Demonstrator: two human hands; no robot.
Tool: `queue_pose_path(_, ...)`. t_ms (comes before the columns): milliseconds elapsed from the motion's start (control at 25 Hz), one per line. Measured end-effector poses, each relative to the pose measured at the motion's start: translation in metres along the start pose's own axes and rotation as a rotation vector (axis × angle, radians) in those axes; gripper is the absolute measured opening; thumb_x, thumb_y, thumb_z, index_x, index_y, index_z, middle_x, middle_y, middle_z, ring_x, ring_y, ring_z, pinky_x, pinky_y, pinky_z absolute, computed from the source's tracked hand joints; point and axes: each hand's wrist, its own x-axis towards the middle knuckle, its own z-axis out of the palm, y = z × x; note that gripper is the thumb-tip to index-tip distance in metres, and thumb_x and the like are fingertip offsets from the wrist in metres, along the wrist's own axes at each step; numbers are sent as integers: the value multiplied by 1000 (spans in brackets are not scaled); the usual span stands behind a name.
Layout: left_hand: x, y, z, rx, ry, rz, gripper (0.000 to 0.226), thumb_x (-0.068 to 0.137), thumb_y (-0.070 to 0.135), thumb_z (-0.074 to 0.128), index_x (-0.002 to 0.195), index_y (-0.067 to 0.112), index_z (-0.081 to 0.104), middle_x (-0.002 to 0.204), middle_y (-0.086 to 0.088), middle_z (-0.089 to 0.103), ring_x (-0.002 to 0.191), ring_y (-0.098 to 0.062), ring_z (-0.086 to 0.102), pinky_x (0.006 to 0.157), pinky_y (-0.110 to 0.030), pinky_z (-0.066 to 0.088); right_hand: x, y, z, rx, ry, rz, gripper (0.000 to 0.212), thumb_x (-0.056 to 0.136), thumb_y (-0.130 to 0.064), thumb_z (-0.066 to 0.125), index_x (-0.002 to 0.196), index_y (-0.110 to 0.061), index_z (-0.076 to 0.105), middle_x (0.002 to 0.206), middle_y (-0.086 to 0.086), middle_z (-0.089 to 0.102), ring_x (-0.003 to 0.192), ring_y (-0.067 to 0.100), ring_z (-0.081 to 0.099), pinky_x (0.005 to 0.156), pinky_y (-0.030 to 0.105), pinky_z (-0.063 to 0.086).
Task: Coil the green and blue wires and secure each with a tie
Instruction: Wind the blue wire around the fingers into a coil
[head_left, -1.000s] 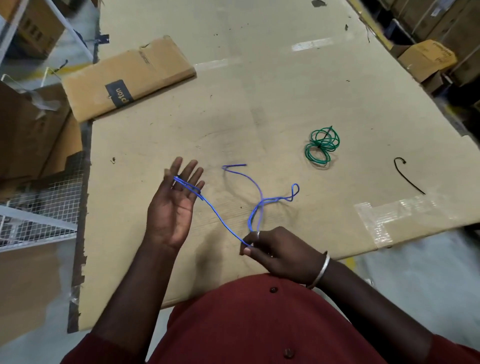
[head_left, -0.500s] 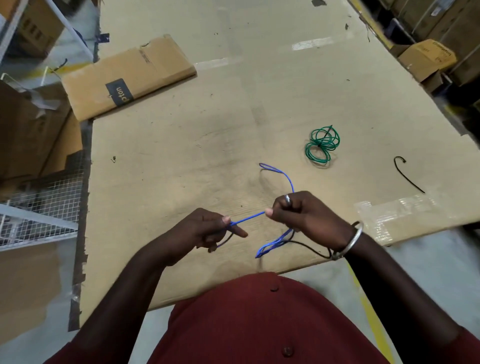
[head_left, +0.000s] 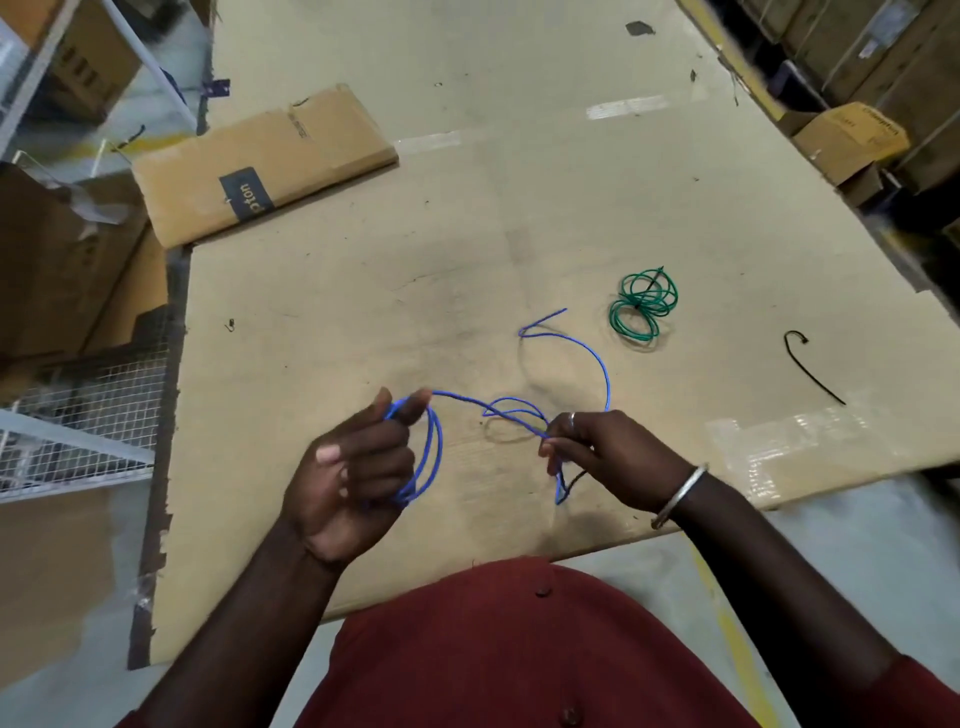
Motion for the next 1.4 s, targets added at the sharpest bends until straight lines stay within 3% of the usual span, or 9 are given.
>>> queue_pose_path(120, 4, 3, 2, -157, 33, 135, 24, 108, 13, 34, 121, 7, 53, 98, -7, 77, 60, -7, 56, 51, -15, 43, -8, 9, 22, -118, -77, 53, 17, 104, -29, 54, 95, -24, 68, 75, -8, 71, 73, 12, 68, 72, 36, 51)
queue_pose_path(200, 6, 6, -2, -161, 79, 227, 31, 107, 6, 36, 131, 4, 56, 121, -8, 72, 93, -23, 74, 81, -27, 58, -12, 7, 38, -210, -105, 74, 17, 105, -28, 50, 103, -22, 66, 74, -11, 58, 76, 19, 63, 68, 33, 41)
queue_pose_path(320, 9, 20, -7, -155, 220, 374, 31, 109, 3, 31, 117, -1, 61, 144, -20, 62, 133, -37, 60, 116, -50, 42, -20, 5, 50, -203, -143, 131, 18, 106, -25, 43, 110, -19, 60, 80, -8, 58, 79, 19, 59, 72, 36, 44)
queue_pose_path(440, 12, 40, -19, -22, 257, 566, 34, 111, 11, 32, 96, 6, 62, 160, -33, 35, 151, -43, 35, 124, -56, 24, -24, -7, 53, -156, -141, 101, 12, 106, -29, 45, 112, -23, 54, 85, -1, 73, 77, 19, 64, 76, 40, 51)
queue_pose_path(640, 33, 31, -57, 875, 586, 706, 25, 108, 22, 42, 89, 18, 57, 156, -5, 53, 152, -13, 35, 126, -36, 21, -19, -43, 45, -162, -223, -37, 13, 105, -31, 52, 108, -22, 62, 85, -4, 80, 75, 7, 68, 68, 19, 43)
queue_pose_path(840, 42, 0, -83, 1716, 650, 235, 32, 101, 41, 42, 82, 25, 61, 112, 2, 78, 125, -7, 60, 105, -35, 39, -20, -71, 34, -403, -185, -185, 15, 99, -24, 55, 112, -27, 62, 93, -5, 78, 93, 19, 67, 99, 33, 45)
queue_pose_path(1000, 28, -5, -71, 1481, 565, 54, 37, 101, 37, 44, 77, 12, 58, 55, 1, 46, 50, -12, 41, 64, -36, 47, -19, -66, -5, -514, -3, -143, 38, 87, -9, 52, 114, -31, 65, 94, -12, 75, 100, 18, 65, 106, 37, 39)
queue_pose_path(1200, 26, -11, -39, 1392, 485, -7, 48, 102, 44, 44, 75, 12, 68, 63, -8, 25, 56, -13, 19, 52, -29, 18, 0, -34, 5, -639, 129, -53, 26, 91, -4, 60, 105, -23, 71, 94, -3, 70, 94, 26, 65, 90, 39, 47)
queue_pose_path(1400, 19, -5, -29, 795, 359, 24, 40, 97, 38, 63, 65, 21, 47, 59, 4, 19, 52, -10, 13, 49, -28, 8, 8, -25, 12, -83, 274, 104, 16, 105, -27, 51, 98, -24, 64, 78, -8, 65, 74, 13, 62, 67, 34, 44)
